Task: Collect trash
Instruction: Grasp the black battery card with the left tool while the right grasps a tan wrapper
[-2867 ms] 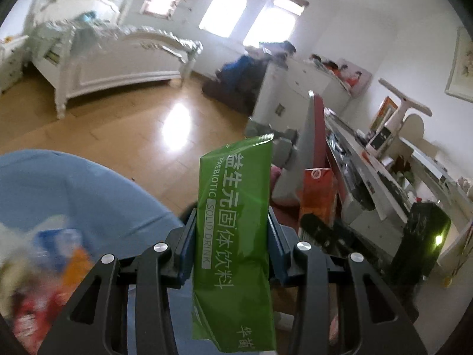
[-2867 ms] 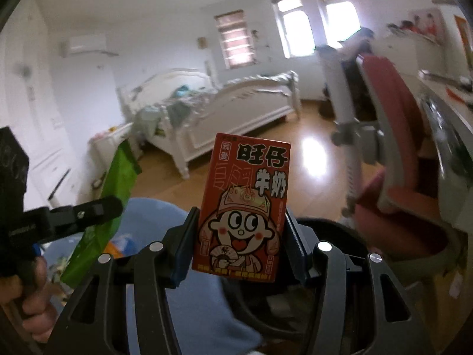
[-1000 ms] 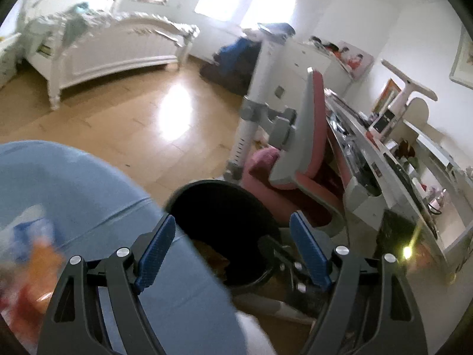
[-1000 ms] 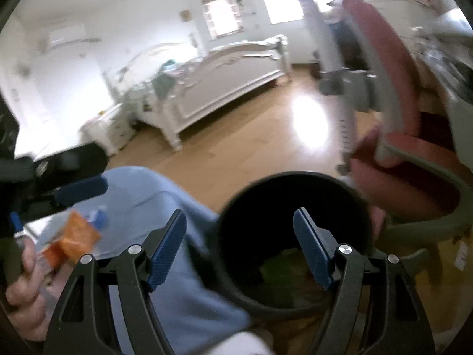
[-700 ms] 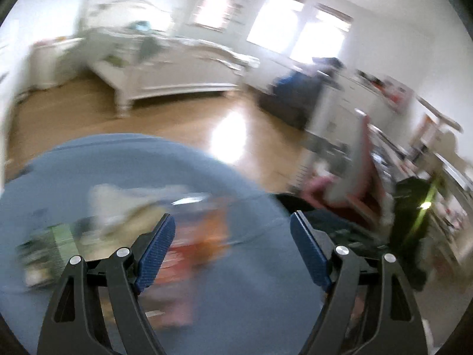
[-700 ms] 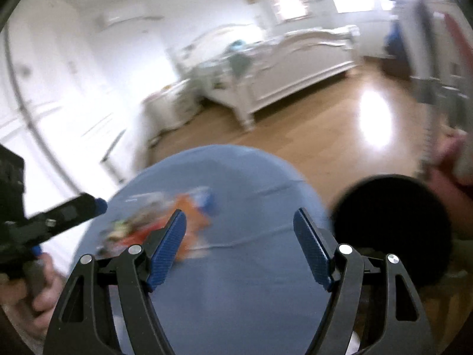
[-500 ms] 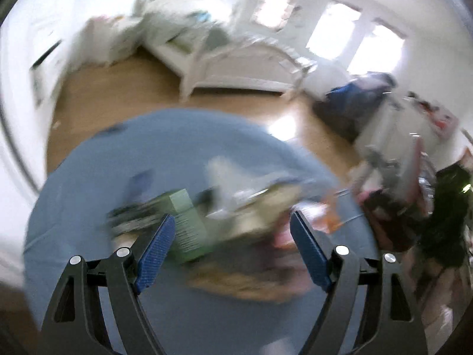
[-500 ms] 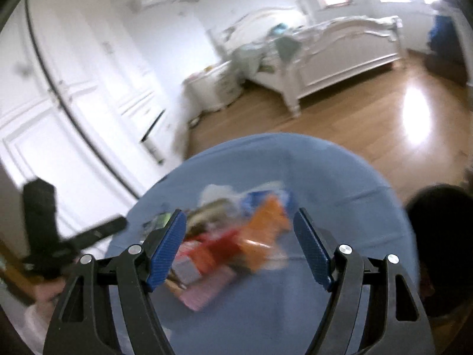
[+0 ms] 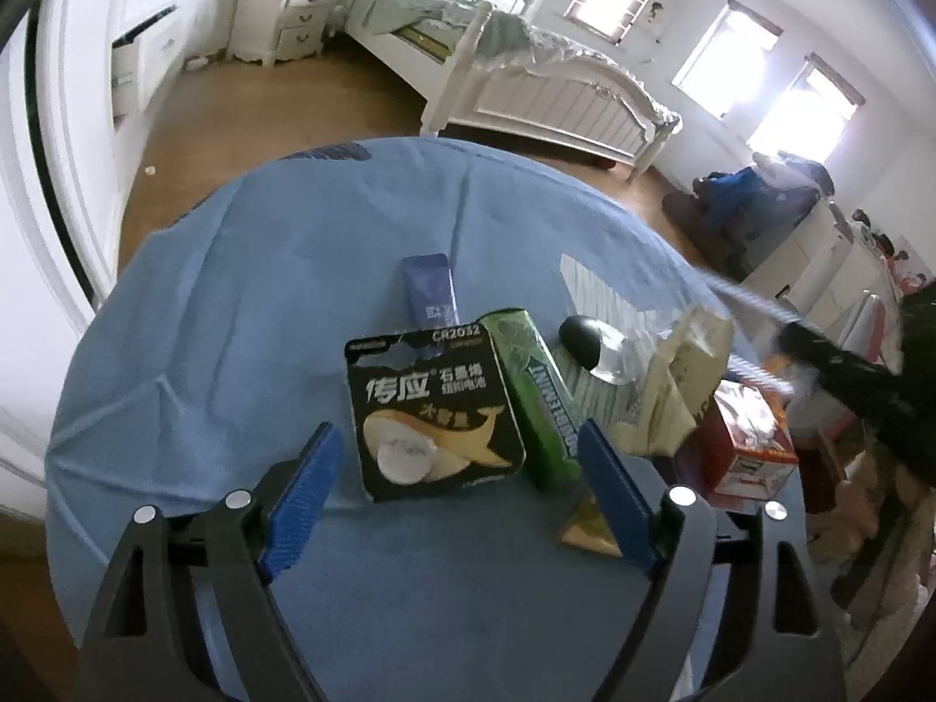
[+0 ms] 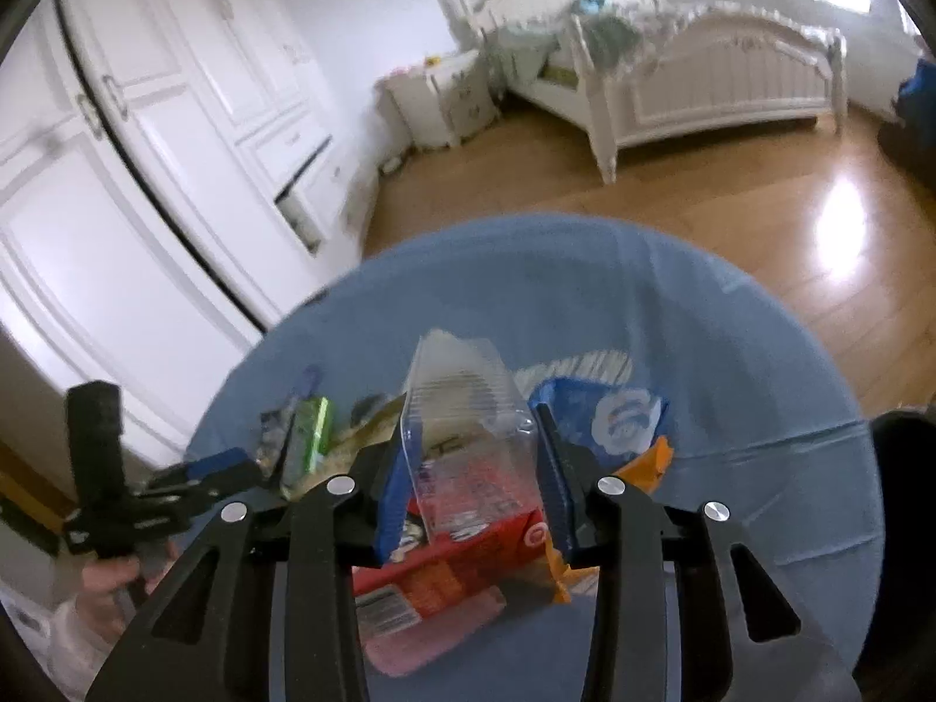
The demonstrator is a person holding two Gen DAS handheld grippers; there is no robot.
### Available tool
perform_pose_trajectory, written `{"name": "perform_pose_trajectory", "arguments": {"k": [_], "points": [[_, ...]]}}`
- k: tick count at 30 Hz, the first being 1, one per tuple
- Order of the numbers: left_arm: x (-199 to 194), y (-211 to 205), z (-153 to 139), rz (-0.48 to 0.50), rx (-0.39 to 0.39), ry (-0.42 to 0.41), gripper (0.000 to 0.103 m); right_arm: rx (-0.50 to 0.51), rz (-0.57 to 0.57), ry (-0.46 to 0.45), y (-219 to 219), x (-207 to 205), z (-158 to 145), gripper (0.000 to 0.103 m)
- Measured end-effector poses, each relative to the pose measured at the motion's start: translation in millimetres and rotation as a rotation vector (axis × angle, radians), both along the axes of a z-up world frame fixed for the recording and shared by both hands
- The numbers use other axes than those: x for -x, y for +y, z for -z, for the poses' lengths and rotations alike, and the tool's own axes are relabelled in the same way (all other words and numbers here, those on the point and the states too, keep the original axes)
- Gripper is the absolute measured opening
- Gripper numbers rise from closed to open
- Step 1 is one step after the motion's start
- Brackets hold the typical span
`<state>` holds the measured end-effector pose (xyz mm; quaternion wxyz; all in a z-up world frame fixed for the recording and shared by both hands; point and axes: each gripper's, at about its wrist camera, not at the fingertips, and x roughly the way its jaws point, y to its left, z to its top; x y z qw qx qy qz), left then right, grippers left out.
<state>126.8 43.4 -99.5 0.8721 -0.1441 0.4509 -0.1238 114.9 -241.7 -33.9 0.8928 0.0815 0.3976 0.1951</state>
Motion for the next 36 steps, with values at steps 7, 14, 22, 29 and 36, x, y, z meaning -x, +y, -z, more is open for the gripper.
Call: {"name": "perform_pose_trajectory", "arguments": {"k": [7, 14, 22, 29, 36], "points": [[-0.7, -13.4, 2.9, -0.006, -0.115, -0.034, 0.071, 0.185, 0.044, -0.24, 18.2, 48.2, -40.6, 0.032], [12.7, -15.4, 1.9, 0.048, -0.226, -0.031, 0.058, 0.146, 0.042, -0.231, 6.7, 63.6, -36.8, 0.03], [36.9, -1.1, 0.5, 0.068, -0.188, -0.043, 0.051, 0.106, 0.044, -0.217, -2.2, 79.4, -30.0, 0.02], [52.1, 2.1, -2.3, 0.076, -0.194, -0.054, 0.051, 0.084, 0.05, -0.181, -0.8, 80.1, -21.4, 0.02], [65.6, 0.5, -17.9, 0.105, -0.14, -0.104, 0.051, -0.025, 0.037, -0.092, -13.2, 83.5, -8.5, 0.041]]}}
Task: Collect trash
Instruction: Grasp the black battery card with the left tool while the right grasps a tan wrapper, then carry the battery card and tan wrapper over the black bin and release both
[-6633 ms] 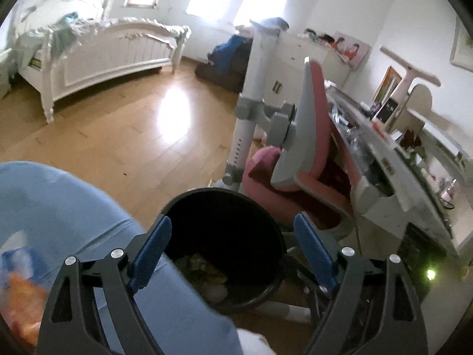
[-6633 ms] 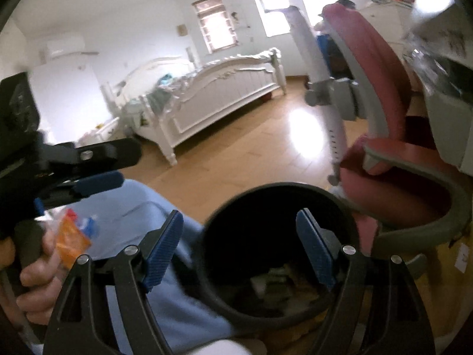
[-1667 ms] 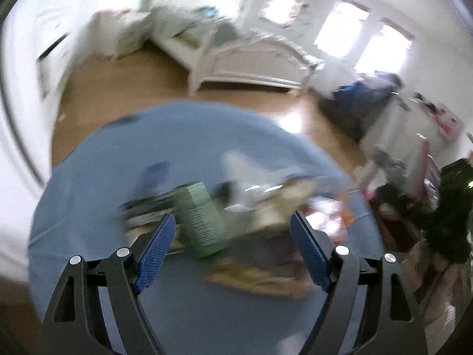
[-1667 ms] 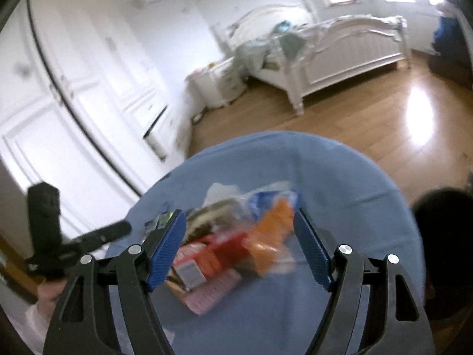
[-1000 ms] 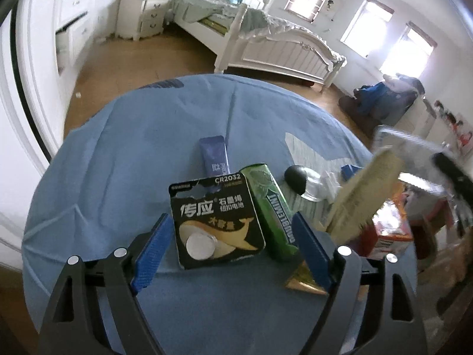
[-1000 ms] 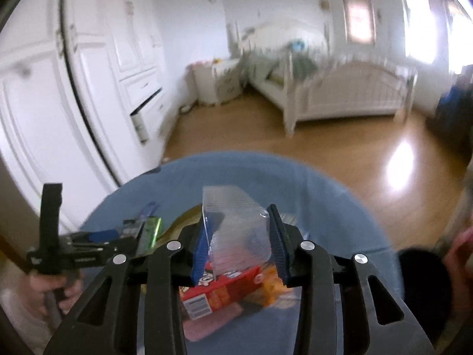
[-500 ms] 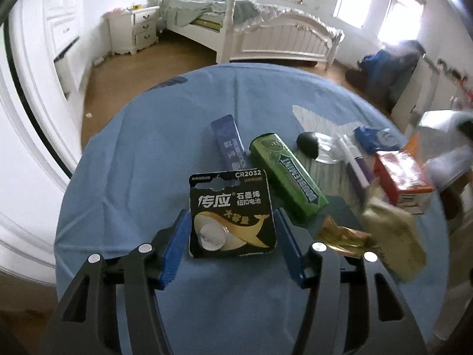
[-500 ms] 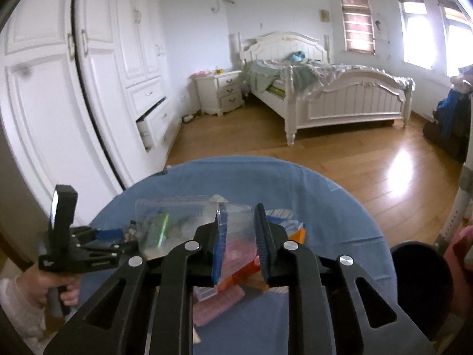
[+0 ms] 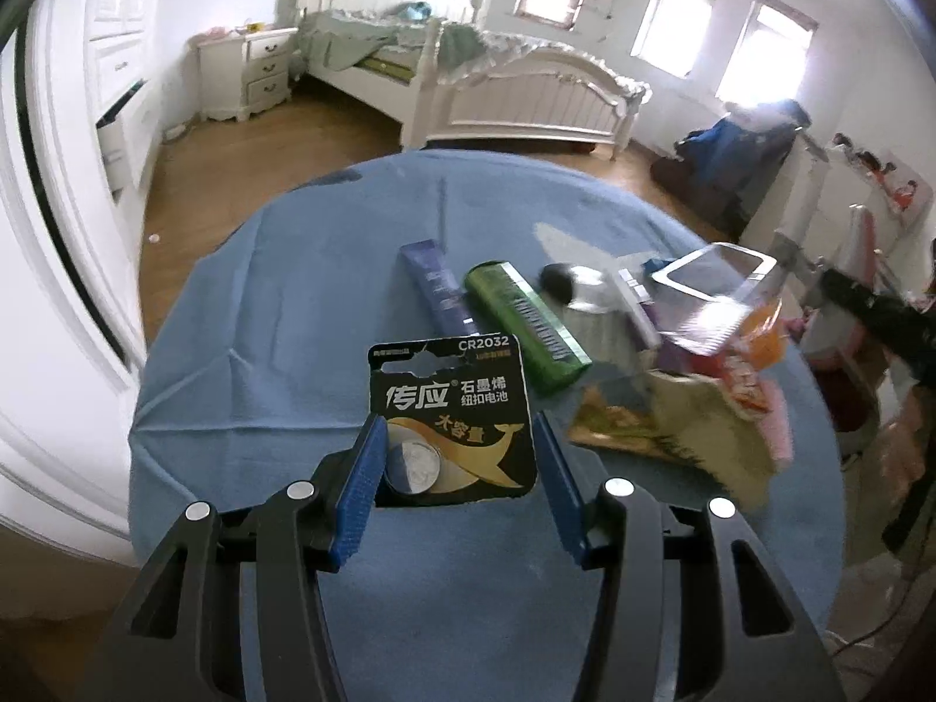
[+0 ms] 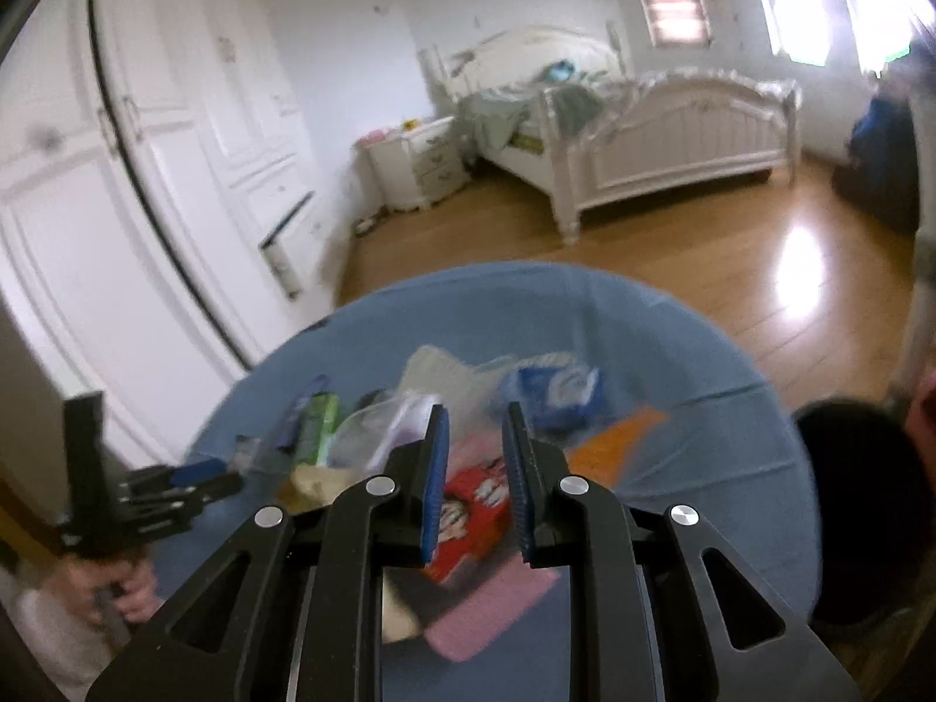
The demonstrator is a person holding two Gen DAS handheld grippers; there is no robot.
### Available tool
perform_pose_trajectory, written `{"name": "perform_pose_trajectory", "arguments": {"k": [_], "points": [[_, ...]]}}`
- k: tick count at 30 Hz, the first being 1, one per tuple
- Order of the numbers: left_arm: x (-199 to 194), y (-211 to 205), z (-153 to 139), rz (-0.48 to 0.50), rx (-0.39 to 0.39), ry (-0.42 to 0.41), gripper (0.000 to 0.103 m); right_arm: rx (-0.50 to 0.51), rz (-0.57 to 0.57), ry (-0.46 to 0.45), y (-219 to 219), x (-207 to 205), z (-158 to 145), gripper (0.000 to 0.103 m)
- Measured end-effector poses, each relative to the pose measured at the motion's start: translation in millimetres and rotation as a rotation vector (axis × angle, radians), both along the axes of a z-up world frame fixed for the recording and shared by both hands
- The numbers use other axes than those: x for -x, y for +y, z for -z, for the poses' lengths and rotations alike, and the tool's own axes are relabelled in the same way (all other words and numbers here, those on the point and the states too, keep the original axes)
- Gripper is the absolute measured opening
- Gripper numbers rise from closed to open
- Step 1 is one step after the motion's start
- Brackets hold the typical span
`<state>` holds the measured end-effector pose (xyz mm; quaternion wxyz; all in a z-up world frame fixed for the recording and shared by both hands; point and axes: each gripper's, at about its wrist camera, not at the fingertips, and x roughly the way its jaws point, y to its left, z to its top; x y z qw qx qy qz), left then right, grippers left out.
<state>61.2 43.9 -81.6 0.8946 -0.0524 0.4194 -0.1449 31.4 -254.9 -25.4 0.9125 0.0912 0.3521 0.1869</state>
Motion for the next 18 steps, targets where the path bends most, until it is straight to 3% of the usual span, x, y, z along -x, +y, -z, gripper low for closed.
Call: {"name": "perform_pose_trajectory", "arguments": {"k": [1, 2, 3, 5, 8, 10, 13, 18], "points": [[1.5, -0.4, -1.5, 0.004, 0.007, -0.003, 0.051, 0.003, -0.058, 0.008, 10.1, 5.4, 2.5, 0.061], [3.4, -1.2, -3.7, 0.008, 0.017, -0.008, 0.051, 0.011, -0.101, 0.018, 19.7, 9.6, 5.9, 0.07], [5.0, -2.0, -5.3, 0.011, 0.025, -0.01, 0.051, 0.032, -0.161, 0.043, 34.6, 14.2, 13.4, 0.076], [7.0, -2.8, -6.8, 0.013, 0.039, -0.011, 0.051, 0.111, -0.227, 0.086, 60.1, 16.3, 31.2, 0.076], [6.0, -3.2, -9.1, 0.018, 0.063, -0.007, 0.051, 0.197, -0.252, 0.171, 81.1, 6.9, 58.6, 0.061], [7.8, -6.4, -11.7, 0.023, 0.062, -0.011, 0.051, 0.201, -0.279, 0.196, 89.3, 3.7, 68.4, 0.036], [9.0, -10.0, -15.0, 0.029, 0.064, -0.019, 0.051, 0.245, -0.278, 0.152, 94.5, 6.5, 66.3, 0.02], [8.9, -23.3, -26.9, 0.047, 0.083, -0.042, 0.051, 0.133, -0.262, 0.074, 70.7, 12.8, 37.8, 0.016]]}}
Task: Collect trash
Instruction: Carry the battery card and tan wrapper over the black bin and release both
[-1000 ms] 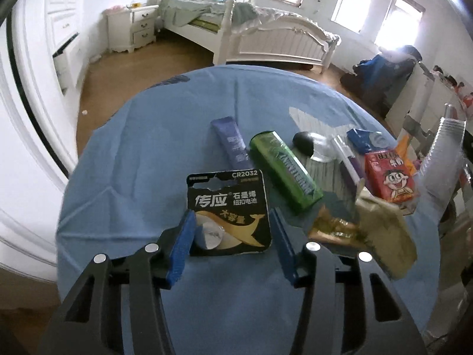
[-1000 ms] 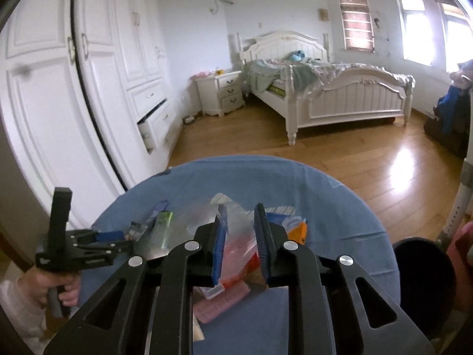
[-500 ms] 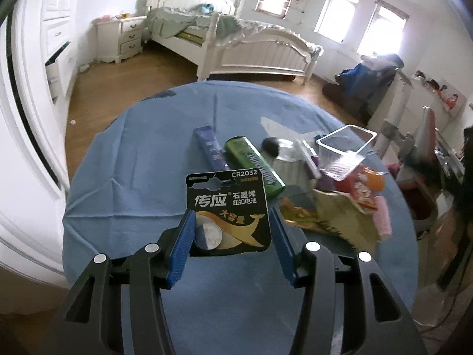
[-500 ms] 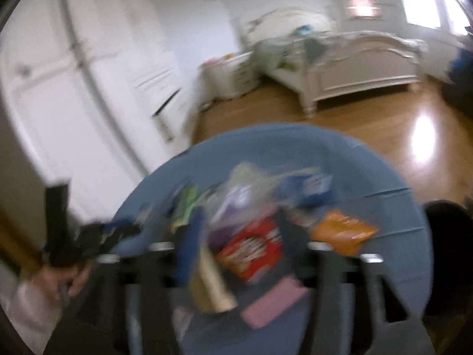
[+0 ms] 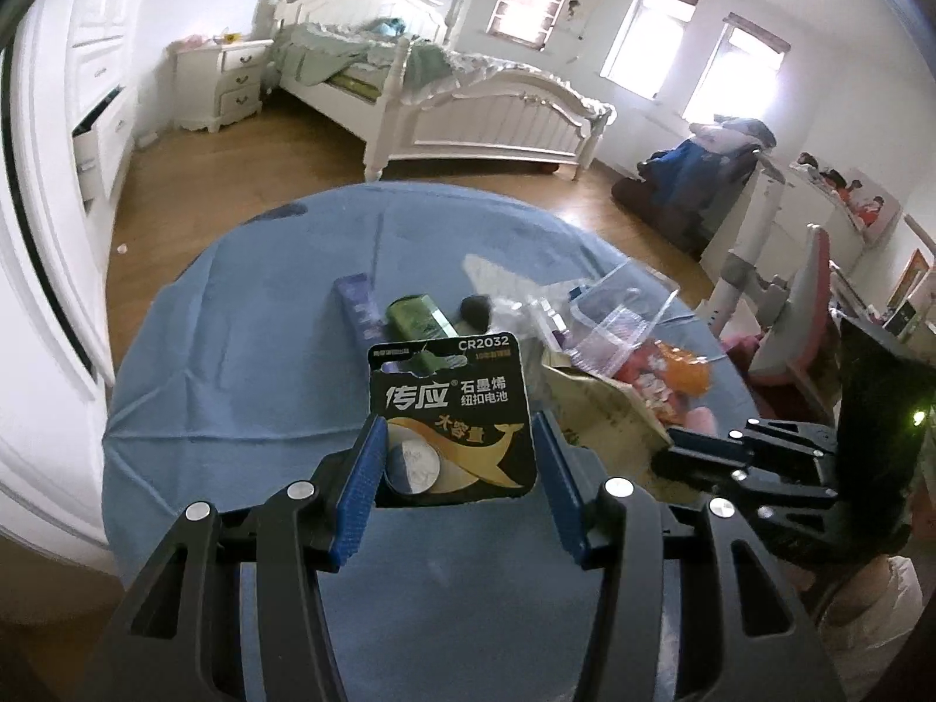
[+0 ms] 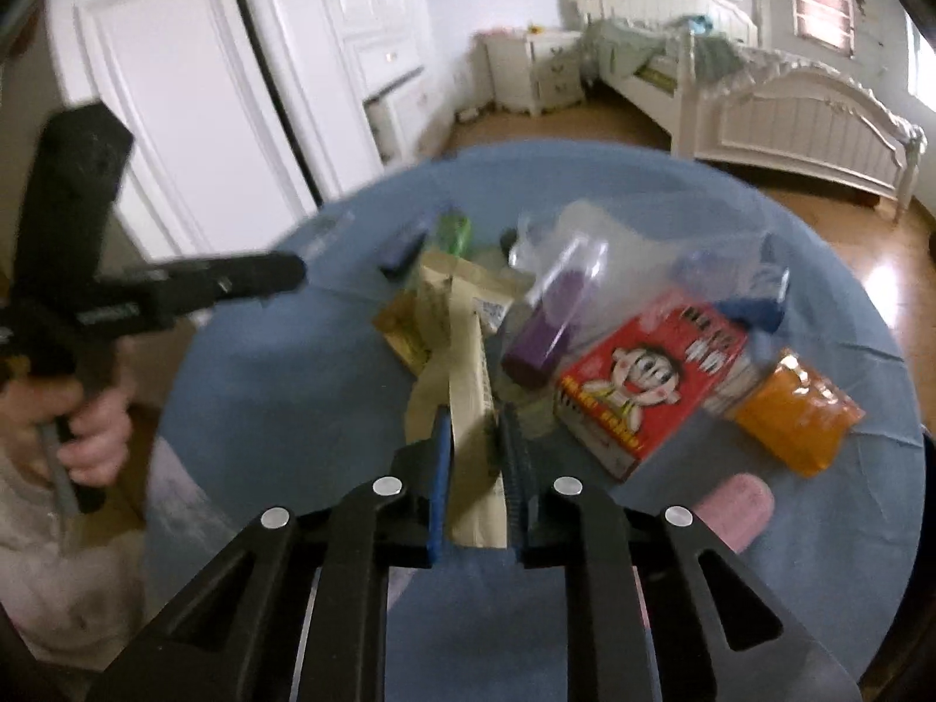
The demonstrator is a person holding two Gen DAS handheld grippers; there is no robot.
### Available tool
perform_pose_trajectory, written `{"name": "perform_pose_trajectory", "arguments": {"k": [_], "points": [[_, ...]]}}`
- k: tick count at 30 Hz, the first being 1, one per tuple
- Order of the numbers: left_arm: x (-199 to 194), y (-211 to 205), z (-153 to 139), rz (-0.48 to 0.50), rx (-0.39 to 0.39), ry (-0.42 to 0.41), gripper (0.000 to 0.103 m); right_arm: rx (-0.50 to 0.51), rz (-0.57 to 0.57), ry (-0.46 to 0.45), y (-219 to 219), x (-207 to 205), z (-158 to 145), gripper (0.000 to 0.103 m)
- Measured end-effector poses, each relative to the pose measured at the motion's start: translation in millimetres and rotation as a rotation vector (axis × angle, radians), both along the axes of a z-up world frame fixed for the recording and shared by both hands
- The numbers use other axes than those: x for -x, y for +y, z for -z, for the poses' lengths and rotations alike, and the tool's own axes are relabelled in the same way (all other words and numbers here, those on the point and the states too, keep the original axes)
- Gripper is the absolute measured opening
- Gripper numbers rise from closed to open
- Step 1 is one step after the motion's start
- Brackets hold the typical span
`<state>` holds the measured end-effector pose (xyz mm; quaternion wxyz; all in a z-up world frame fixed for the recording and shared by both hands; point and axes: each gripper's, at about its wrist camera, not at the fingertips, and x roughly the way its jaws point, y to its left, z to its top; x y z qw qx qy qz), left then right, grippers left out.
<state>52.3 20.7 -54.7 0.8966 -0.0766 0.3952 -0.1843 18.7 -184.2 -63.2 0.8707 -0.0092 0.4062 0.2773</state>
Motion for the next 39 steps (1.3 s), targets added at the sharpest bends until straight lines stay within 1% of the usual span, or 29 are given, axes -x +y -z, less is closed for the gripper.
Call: {"name": "perform_pose_trajectory", "arguments": {"k": [3, 6, 7, 11, 14, 17, 19, 22, 25, 29, 31, 37, 39], "points": [[-1.8, -14.4, -12.9, 0.02, 0.018, -0.032, 0.051, -0.068, 0.058, -0.057, -25.6, 8.0, -21.1, 0.015], [-4.9, -38.4, -28.8, 0.06, 0.044, -0.068, 0.051, -0.102, 0.197, -0.165, -62.4, 14.8, -47.4, 0.015], [-6.9, -50.4, -34.8, 0.083, 0.051, -0.082, 0.051, -0.102, 0.25, -0.198, -76.6, 16.8, -54.1, 0.015], [-13.4, -104.1, -52.0, 0.187, 0.072, -0.122, 0.051, -0.118, 0.405, -0.293, -129.7, 27.8, -71.6, 0.015], [-19.2, -152.0, -61.7, 0.28, 0.095, -0.14, 0.051, -0.127, 0.515, -0.326, -170.0, 34.5, -74.7, 0.015], [-22.6, -199.7, -64.6, 0.371, 0.113, -0.146, 0.051, -0.129, 0.606, -0.317, -208.3, 37.0, -67.7, 0.015], [-27.1, -233.7, -61.2, 0.431, 0.123, -0.135, 0.051, -0.126, 0.658, -0.311, -232.0, 40.8, -60.3, 0.015], [-32.6, -272.9, -49.3, 0.487, 0.141, -0.102, 0.051, -0.103, 0.739, -0.296, -263.3, 47.1, -43.9, 0.015], [-40.6, -307.6, -37.0, 0.513, 0.13, -0.081, 0.051, -0.113, 0.804, -0.277, -284.1, 48.7, -25.6, 0.015], [-46.3, -337.7, -24.8, 0.539, 0.12, -0.064, 0.051, -0.114, 0.876, -0.249, -318.8, 52.7, -4.1, 0.015], [-50.1, -356.3, -19.1, 0.559, 0.111, -0.055, 0.051, -0.093, 0.903, -0.244, -329.0, 50.5, 4.9, 0.015], [-57.7, -388.0, -4.6, 0.6, 0.088, -0.038, 0.051, -0.01, 0.939, -0.224, -345.3, 43.1, 25.1, 0.015], [-61.9, -399.1, 1.7, 0.61, 0.081, -0.022, 0.051, -0.004, 0.944, -0.212, -349.1, 41.5, 31.3, 0.015]]}}
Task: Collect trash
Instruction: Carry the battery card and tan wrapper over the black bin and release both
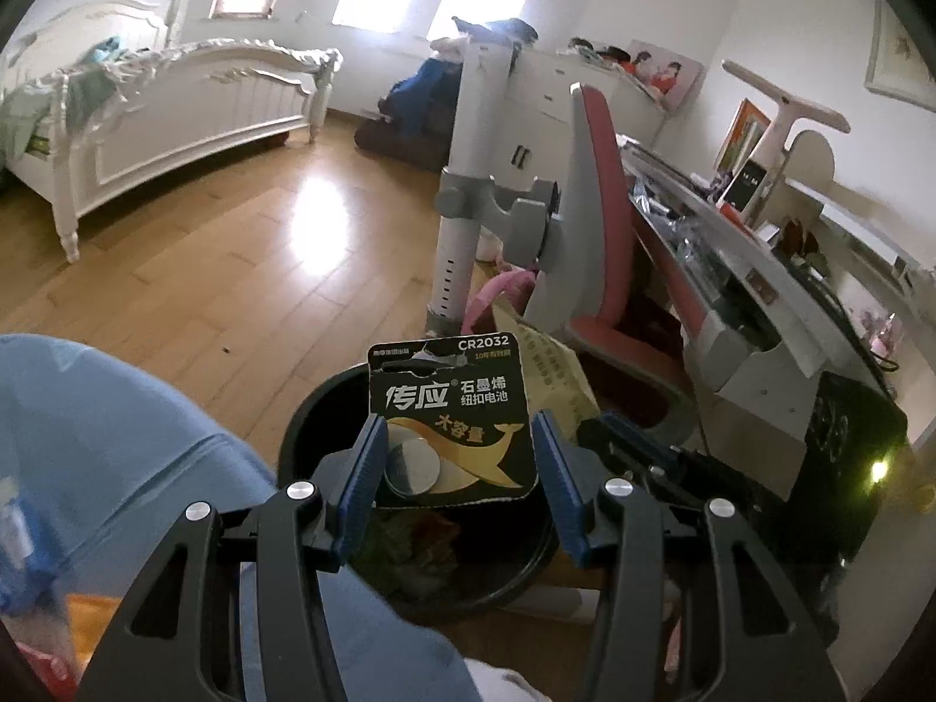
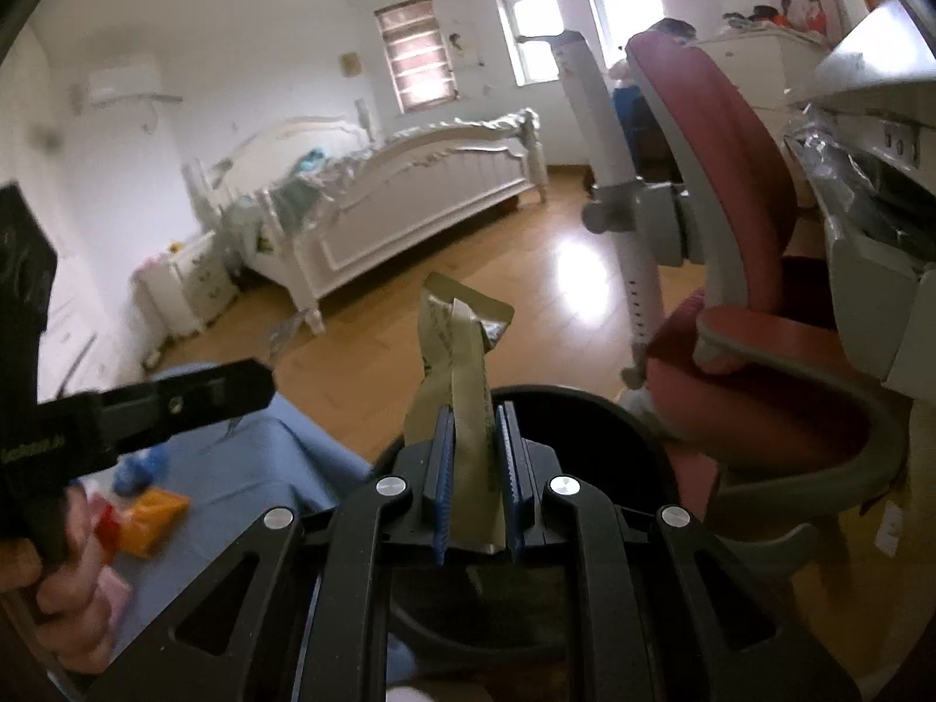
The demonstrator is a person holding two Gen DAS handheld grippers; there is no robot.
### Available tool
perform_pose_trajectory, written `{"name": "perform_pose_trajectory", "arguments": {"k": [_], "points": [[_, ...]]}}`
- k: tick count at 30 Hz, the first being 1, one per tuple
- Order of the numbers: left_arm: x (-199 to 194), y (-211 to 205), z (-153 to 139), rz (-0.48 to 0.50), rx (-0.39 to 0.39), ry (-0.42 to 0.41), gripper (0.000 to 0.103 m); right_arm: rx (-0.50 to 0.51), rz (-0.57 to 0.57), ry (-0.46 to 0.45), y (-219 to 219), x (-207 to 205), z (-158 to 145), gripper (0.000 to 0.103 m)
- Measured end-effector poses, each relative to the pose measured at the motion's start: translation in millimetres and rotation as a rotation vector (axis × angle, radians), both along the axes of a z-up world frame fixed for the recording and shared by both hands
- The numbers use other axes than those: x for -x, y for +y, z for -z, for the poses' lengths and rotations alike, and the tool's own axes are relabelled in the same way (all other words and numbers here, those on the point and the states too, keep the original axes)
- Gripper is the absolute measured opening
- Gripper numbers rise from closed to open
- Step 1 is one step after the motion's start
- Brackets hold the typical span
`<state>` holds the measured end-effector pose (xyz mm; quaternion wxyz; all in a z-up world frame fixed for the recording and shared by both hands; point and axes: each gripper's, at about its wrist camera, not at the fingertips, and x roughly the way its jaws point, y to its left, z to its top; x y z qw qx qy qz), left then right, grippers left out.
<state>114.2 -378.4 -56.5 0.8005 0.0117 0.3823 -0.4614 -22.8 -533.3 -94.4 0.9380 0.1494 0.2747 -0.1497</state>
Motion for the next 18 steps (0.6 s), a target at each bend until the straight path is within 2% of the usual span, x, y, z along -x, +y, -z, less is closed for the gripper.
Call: {"name": "perform_pose_trajectory", "arguments": {"k": [7, 18], "points": [[-9.1, -16.4, 17.4, 0.005, -0.039, 0.035, 0.051, -0.031, 0.011, 0.057, -20.0, -9.6, 27.9, 0.015], [-15.6, -35.0, 29.3, 0.017, -0.065, 0.061, 0.051, -0.051, 0.011, 0.089, -24.6, -11.7, 38.2, 0.016]]}}
